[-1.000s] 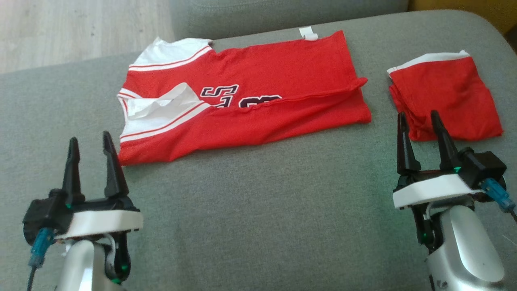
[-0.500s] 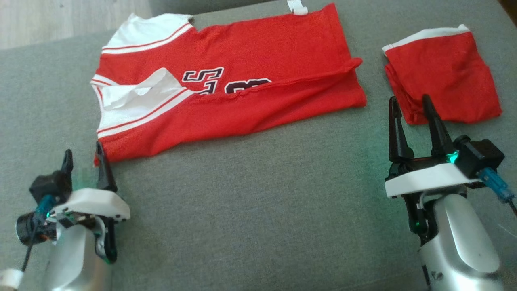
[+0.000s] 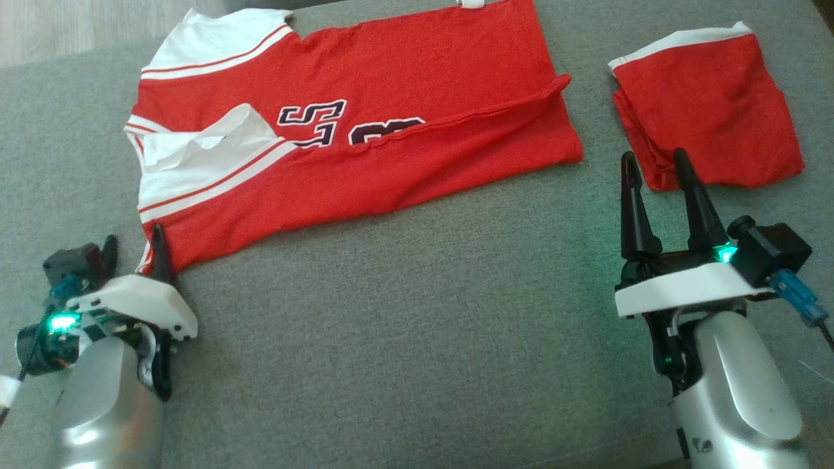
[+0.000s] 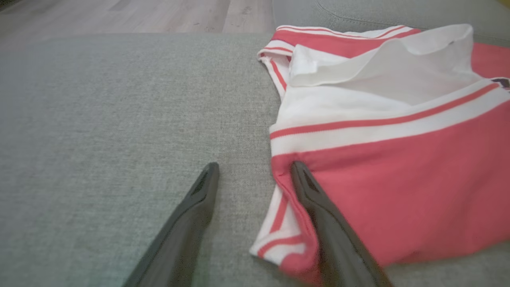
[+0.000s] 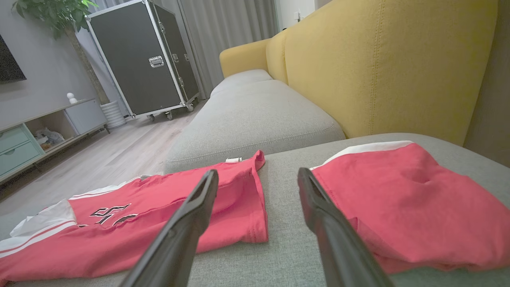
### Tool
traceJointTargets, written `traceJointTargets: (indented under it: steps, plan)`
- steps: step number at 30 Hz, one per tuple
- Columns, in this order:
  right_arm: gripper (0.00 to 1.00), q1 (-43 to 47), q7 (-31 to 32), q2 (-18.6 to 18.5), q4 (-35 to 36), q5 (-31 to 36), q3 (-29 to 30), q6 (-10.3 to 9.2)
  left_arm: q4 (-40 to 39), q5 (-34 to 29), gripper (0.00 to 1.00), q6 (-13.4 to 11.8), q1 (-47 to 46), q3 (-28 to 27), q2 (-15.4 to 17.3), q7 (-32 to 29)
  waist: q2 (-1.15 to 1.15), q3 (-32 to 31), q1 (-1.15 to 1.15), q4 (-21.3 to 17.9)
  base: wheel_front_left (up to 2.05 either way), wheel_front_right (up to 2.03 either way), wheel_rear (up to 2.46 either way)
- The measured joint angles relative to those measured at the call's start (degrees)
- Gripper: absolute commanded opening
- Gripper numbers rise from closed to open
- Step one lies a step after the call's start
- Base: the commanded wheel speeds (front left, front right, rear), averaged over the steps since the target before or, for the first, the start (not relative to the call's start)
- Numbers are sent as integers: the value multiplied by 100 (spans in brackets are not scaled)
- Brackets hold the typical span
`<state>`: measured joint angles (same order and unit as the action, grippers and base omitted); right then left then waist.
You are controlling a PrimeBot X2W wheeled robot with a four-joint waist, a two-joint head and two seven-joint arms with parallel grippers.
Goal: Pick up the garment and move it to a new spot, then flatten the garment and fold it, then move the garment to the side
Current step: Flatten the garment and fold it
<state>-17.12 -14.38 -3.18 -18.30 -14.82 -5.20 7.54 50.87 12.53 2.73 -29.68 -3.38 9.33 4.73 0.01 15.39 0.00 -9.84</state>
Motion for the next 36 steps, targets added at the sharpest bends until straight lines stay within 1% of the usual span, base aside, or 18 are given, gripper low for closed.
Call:
traceJointTargets:
  steps: [1,2,3,4,8,11,12,16,22,28,31,35,36]
  plan:
    - [100,0,0,0,0,-8,-4,0,37,0,53,37,-26,14,4,-51,0,-7,0,-2,0,0,0]
    - [100,0,0,0,-1,-8,-9,0,74,1,9,87,-57,42,5,-112,0,-21,0,-1,0,0,0]
    - [100,0,0,0,-4,-8,-10,0,90,1,0,93,-73,70,19,-154,0,-37,0,3,0,0,0]
    - [100,-1,0,0,-14,-8,-11,0,99,1,0,136,-77,115,23,-160,0,-53,0,8,0,0,0]
    - [100,-59,0,0,-232,15,-52,-1,127,19,0,134,-60,143,-49,73,0,-145,0,43,0,0,0]
    - [100,-215,1,0,-597,133,-91,0,83,19,0,136,-12,160,-97,352,0,-205,1,105,0,0,0]
    - [100,-365,98,0,-853,244,-91,0,-68,19,0,138,3,187,-124,572,0,-236,0,158,0,0,0]
    - [100,-767,697,0,-1406,425,-5,0,-569,19,0,141,-4,222,-156,850,0,-255,0,296,0,0,0]
    - [100,-1521,1566,-2,-2263,580,347,0,-1393,-19,0,238,-9,393,-232,954,0,-170,1,491,0,0,0]
    - [100,-2220,2327,-5,-3268,720,743,0,-1957,-141,0,292,5,625,-293,956,0,-63,1,677,0,0,0]
    - [100,-2452,2539,-10,-3712,943,849,0,-2108,-160,0,322,14,737,-338,956,0,-19,1,766,0,0,0]
    - [100,-2781,2651,-42,-4102,1235,891,0,-2165,-170,0,334,38,871,-385,956,0,23,1,867,0,0,0]
    - [48,-2855,2650,-44,-4172,1363,892,0,-2163,-200,0,334,49,883,-386,956,0,28,1,881,0,0,0]
